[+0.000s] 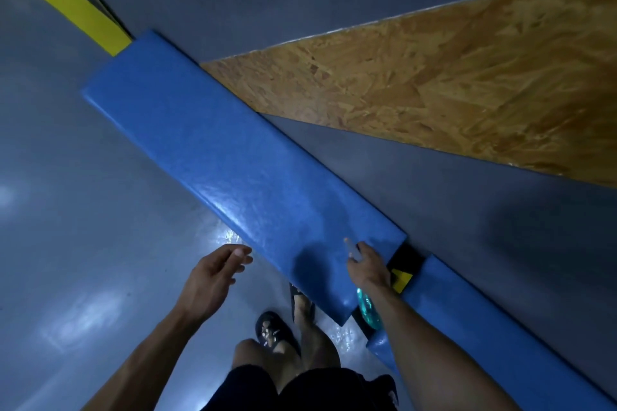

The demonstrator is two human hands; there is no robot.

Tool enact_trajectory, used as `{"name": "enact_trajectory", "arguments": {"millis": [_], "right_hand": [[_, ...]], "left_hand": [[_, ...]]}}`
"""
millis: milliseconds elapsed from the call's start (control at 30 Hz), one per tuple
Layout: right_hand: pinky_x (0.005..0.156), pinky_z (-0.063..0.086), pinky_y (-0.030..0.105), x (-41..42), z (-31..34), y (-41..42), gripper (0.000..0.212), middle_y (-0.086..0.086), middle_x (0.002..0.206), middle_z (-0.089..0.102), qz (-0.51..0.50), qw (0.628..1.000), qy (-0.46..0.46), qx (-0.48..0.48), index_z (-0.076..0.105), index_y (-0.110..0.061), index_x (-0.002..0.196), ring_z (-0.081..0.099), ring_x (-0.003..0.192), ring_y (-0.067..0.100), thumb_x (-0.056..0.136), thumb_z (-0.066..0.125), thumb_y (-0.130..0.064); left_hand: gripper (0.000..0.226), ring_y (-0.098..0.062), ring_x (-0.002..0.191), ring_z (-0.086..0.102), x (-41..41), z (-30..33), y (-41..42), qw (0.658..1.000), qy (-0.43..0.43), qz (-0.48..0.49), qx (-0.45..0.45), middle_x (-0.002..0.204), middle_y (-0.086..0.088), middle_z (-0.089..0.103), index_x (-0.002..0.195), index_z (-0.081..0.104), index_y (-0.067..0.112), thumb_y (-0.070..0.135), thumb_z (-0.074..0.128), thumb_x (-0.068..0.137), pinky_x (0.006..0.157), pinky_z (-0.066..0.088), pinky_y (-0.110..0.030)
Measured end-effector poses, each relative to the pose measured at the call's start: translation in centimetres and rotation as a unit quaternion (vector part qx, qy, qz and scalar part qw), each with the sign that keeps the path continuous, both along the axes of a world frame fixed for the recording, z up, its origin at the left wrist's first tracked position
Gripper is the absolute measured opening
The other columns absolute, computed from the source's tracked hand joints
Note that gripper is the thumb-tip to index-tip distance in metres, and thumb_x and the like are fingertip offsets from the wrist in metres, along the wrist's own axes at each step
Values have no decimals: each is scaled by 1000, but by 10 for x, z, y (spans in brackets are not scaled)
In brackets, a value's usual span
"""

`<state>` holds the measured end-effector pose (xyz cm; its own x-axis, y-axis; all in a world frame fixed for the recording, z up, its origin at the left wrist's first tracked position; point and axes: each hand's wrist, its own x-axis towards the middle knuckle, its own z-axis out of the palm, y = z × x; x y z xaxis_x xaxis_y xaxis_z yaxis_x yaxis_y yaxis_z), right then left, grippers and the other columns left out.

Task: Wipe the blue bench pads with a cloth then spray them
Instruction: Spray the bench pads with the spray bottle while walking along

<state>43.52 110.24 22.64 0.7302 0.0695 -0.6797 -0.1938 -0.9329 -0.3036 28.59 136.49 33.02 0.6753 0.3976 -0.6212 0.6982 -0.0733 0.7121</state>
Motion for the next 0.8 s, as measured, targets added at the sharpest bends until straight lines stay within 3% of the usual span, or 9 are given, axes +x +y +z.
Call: {"name": "enact_trajectory", "arguments": {"millis": [100, 233, 333, 433, 800], "right_hand": [[80, 47, 36, -25, -2, 14, 12, 6, 106, 62, 59, 997, 41, 34, 48, -21, 88, 59, 102, 32, 83, 57, -27], [89, 44, 35, -53, -7, 41, 20, 4, 121, 60, 135, 986, 90, 38, 54, -21, 106, 55, 114, 29, 88, 55, -27], [93, 42, 34, -58, -11, 57, 19, 5, 128, 58, 169, 982, 83, 18, 52, -19, 109, 54, 119, 28, 92, 54, -28], [94, 41, 35, -52, -13, 66, 33, 4, 132, 56, 151, 987, 59, 2, 52, -15, 123, 55, 120, 28, 93, 51, -27], [71, 51, 39, 47, -2, 76, 6, 7, 98, 62, -45, 998, -40, 35, 51, -18, 91, 60, 88, 34, 87, 52, -22]], "left_hand": [[28, -5, 92, 68, 3, 0, 0, 1000, 6, 0, 0, 99, 13, 73, 106, 68, 33, 45, 44, 99, 82, 57, -35], [28, -6, 90, 69, 0, -2, 6, 1000, 11, 18, -3, 98, 11, 74, 104, 69, 30, 44, 45, 99, 84, 56, -36], [33, -7, 93, 69, -4, -8, 13, 1000, 10, 19, -6, 99, 11, 74, 104, 70, 30, 50, 45, 97, 83, 55, -34], [35, -8, 94, 69, -12, -13, 21, 1000, 11, 23, -7, 98, 11, 74, 102, 70, 31, 55, 46, 95, 84, 55, -37], [30, -7, 95, 69, -23, -14, 55, 999, 21, 21, -11, 98, 11, 74, 103, 70, 30, 45, 45, 99, 89, 54, -42]]}}
